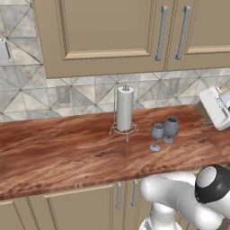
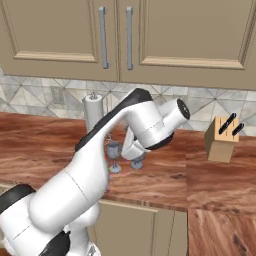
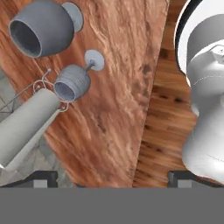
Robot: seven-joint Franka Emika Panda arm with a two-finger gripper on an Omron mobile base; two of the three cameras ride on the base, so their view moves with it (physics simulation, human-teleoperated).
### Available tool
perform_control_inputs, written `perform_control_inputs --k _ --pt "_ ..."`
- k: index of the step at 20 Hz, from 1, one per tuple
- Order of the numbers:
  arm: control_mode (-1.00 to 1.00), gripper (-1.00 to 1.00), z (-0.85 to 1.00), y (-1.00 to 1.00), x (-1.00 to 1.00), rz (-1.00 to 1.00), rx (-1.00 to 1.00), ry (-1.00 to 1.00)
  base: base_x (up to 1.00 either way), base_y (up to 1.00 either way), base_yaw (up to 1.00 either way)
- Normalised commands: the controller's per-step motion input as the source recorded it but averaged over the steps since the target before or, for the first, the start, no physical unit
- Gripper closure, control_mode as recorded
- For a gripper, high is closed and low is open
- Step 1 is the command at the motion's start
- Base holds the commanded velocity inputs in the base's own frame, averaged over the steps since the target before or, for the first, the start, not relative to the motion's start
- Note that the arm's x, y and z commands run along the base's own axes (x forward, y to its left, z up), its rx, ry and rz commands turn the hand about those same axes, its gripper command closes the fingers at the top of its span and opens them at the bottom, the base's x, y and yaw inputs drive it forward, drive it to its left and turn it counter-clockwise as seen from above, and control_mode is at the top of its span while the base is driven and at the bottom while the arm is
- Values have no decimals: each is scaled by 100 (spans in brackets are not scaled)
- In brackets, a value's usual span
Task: Retrieve the wine glasses from the counter and place one next to each plate.
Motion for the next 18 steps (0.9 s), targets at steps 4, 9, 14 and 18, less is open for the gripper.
perform_control_inputs --k 4,9,14,18 --pt "-100 -100 -46 -13 25 -1 17 25 0 0 0" --pt "-100 -100 -46 -6 1 -5 16 7 0 0 0" --pt "-100 -100 -38 -2 0 -20 5 0 0 0 0" --pt "-100 -100 -57 0 10 -32 0 0 0 0 0"
